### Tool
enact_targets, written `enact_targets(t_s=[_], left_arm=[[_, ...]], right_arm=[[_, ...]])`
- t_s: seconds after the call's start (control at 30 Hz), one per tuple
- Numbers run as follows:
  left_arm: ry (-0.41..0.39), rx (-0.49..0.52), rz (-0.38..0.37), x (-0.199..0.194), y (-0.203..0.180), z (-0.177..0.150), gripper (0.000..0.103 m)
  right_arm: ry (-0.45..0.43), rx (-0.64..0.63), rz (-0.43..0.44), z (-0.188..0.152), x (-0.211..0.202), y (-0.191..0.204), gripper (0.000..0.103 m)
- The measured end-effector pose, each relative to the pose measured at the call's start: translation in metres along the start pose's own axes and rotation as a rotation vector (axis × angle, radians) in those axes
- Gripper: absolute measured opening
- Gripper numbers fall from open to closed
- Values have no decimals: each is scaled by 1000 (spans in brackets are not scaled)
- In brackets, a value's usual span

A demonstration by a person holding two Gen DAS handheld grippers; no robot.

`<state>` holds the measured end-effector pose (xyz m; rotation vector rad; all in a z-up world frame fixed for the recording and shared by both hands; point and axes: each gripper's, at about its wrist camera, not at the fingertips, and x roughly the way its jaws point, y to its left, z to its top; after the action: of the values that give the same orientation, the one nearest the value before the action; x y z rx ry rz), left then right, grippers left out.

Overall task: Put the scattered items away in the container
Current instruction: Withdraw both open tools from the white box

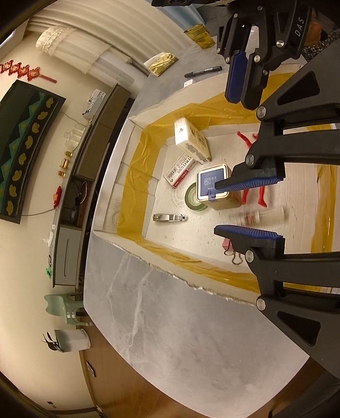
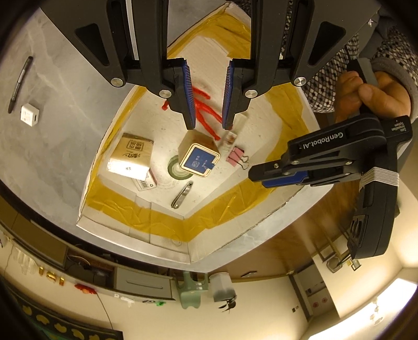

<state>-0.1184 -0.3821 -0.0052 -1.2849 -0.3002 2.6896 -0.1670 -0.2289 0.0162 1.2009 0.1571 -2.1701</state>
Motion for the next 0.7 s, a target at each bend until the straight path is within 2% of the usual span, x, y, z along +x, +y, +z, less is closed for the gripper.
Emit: enact_targets(t_s=[0.7], left_arm=[[28, 56, -20, -13, -19, -16, 28]], right_arm=[[4, -11, 17, -11, -11, 14, 23]])
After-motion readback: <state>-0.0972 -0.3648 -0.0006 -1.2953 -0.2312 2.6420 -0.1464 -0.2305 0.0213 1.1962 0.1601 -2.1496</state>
